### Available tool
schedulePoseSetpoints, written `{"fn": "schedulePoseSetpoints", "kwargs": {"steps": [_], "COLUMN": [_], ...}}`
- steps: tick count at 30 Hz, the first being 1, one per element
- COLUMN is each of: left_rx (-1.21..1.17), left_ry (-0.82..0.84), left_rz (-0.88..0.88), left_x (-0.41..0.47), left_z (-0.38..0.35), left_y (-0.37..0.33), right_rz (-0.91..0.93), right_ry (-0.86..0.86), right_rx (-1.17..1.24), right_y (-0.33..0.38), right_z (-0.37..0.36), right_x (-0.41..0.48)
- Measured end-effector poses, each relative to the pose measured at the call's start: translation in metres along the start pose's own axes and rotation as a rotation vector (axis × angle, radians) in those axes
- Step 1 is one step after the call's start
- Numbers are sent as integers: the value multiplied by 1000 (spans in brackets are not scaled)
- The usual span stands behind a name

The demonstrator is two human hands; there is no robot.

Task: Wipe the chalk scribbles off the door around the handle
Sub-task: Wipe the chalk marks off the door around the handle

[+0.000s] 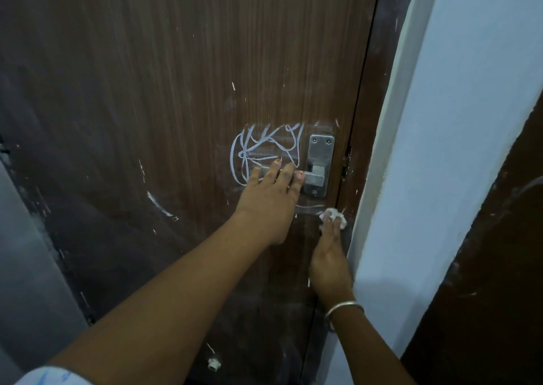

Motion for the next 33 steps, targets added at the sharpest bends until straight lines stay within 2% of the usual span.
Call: {"fn": "schedulePoseSetpoints", "kwargs": {"steps": [9,17,24,27,33], "left_rx": [1,9,13,18,34], "left_ry": [0,-5,6,-3,-7], "left_rz": [10,5,14,17,15], "left_x": [0,-1,-1,0,1], "left_z": [0,1,-1,-2,-2], "left_y": [-2,-1,-1,-2,-2], "right_rz": [95,-3,1,-8,-62], "right_ry": [-116,-19,-182,-183,-46], "right_rx": [40,-7,138,115,12], "right_y": [39,-4,21,15,-13], "right_z": [37,2,38,33,-5], "right_x": [54,-3,41,32,-7]}}
Point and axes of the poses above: each hand's wrist, its own x-axis towards the middle knuckle, its own z-axis out of the back of the hand, y = z × x, the point moved 7 cm from there along x, towards the middle knuckle, and after that the axes turned 12 degrees about -z, right-handed, at the moved point
